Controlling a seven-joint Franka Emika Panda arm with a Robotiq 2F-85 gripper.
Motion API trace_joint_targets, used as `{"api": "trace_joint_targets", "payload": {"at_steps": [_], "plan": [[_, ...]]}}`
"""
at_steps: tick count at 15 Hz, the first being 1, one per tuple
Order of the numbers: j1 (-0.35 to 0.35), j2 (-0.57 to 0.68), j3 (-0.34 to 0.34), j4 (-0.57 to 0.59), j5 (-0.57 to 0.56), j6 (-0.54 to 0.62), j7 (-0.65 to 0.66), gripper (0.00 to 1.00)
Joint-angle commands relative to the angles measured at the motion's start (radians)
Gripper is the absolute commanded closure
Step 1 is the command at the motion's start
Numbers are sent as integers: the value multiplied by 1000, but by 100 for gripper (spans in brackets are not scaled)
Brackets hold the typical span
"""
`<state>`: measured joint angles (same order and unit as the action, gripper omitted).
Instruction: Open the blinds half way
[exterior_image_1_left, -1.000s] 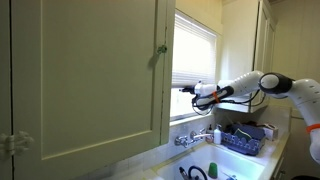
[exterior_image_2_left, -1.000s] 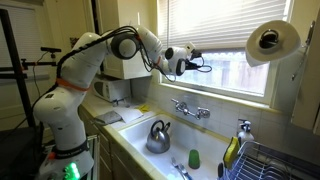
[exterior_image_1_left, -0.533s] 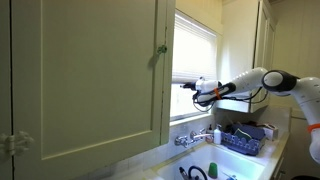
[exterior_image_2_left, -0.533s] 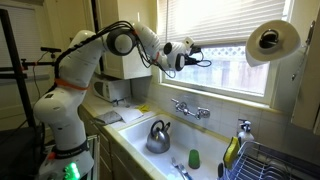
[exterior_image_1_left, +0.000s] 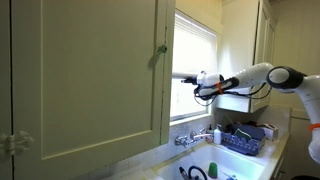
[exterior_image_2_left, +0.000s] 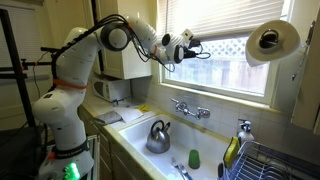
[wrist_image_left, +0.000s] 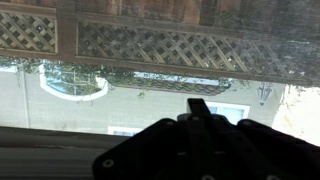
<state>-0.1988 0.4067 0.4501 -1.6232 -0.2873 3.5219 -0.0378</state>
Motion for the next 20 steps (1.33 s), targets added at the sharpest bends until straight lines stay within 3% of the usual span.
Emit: {"api": "trace_joint_targets", "payload": {"at_steps": [1,7,14,20], "plan": [[-38,-36,44,54,-16,-67,33,100],[-63,-21,101,170,-21,-166,13,100],[-32,1,97,295,-15,-316,-29,100],[-45,-3,131,296,3,-461,-50,100]]}}
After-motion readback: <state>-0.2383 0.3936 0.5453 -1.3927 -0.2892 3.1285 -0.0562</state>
